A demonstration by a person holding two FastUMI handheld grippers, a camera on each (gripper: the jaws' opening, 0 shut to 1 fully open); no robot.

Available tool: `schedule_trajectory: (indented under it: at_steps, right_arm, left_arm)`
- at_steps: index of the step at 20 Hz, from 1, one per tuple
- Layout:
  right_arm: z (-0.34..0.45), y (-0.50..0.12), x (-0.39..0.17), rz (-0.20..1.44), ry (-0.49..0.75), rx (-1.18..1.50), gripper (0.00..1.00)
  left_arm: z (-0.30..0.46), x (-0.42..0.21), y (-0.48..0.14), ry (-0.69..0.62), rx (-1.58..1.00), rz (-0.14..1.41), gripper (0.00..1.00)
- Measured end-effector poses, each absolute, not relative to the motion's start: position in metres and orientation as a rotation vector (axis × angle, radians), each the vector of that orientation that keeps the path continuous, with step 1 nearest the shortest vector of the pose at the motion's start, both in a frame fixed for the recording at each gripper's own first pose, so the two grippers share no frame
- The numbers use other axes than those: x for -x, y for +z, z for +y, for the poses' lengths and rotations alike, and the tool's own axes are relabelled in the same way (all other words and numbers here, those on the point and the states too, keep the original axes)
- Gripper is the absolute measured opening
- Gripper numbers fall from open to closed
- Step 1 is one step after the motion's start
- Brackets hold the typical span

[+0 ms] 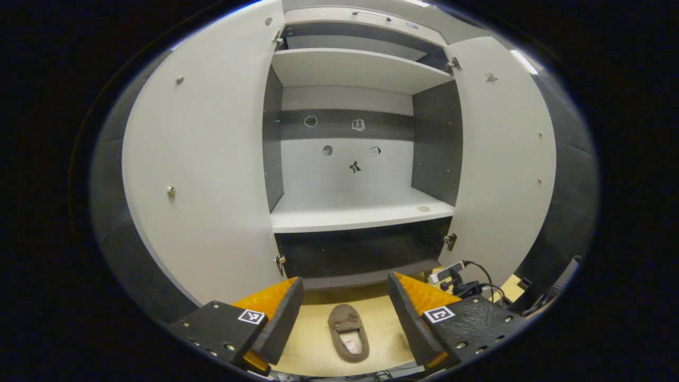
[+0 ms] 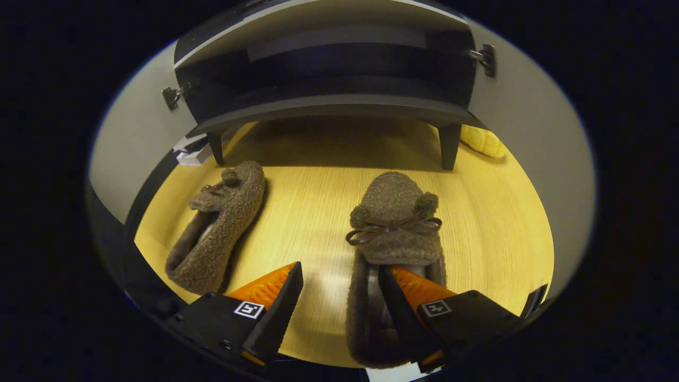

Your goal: Grab one shoe with the right hand and put it into the shoe cabinet, grab the other shoe with the left hand and put it into the shoe cabinet; then close the right door with the right hand and the left door with the left hand.

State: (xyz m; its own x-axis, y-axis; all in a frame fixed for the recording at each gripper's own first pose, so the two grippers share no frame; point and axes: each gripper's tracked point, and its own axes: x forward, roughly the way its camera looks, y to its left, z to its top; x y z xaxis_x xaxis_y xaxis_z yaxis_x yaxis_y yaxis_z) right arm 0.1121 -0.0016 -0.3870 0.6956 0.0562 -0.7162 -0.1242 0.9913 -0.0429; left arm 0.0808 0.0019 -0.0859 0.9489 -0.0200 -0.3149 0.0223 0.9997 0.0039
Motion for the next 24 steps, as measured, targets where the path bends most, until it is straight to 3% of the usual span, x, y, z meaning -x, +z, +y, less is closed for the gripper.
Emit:
schedule_trajectory:
  at_steps: [1,2,6,8,11,13,14,16,20,21,22,24]
  right_arm:
    - [-0.001,-0.386,-0.119,0.783,0.097,0.107,0.87]
    - [0.001,-0.387,-0.125,0.775,0.094,0.116,0.92]
    - [-0.002,-0.395,-0.138,0.801,0.069,0.139,0.9]
    - [-0.015,-0.392,-0.141,0.797,0.025,0.178,0.82]
    - [-0.024,-0.388,-0.14,0.805,-0.008,0.175,0.27]
    - [-0.026,-0.384,-0.14,0.803,0.006,0.172,0.23]
    - [-0.026,-0.394,-0.145,0.824,0.016,0.165,0.05]
    - [-0.025,-0.387,-0.14,0.835,0.043,0.144,0.05]
    - [-0.024,-0.371,-0.133,0.847,0.08,0.074,0.01]
    - [-0.024,-0.363,-0.13,0.842,0.081,0.07,0.02]
    - [-0.024,-0.354,-0.128,0.834,0.077,0.068,0.02]
    - [-0.022,-0.331,-0.122,0.807,0.077,0.056,0.02]
  left_arm:
    - [0.005,-0.078,-0.089,-0.008,-0.003,0.327,0.92]
    - [0.008,-0.076,-0.091,0.003,-0.001,0.33,0.92]
    - [0.017,-0.072,-0.094,0.028,-0.014,0.342,0.92]
    - [0.018,-0.072,-0.095,0.03,-0.02,0.34,0.92]
    - [0.014,-0.075,-0.095,0.02,-0.015,0.337,0.92]
    - [0.011,-0.077,-0.093,0.008,-0.014,0.331,0.92]
    - [0.01,-0.077,-0.091,0.0,-0.014,0.326,0.92]
    - [0.008,-0.08,-0.086,-0.009,-0.027,0.309,0.88]
    - [0.01,-0.081,-0.079,-0.014,-0.034,0.29,0.92]
    - [0.011,-0.08,-0.078,-0.013,-0.031,0.284,0.84]
    - [0.012,-0.08,-0.077,-0.01,-0.034,0.276,0.92]
    - [0.016,-0.079,-0.076,-0.006,-0.044,0.267,0.92]
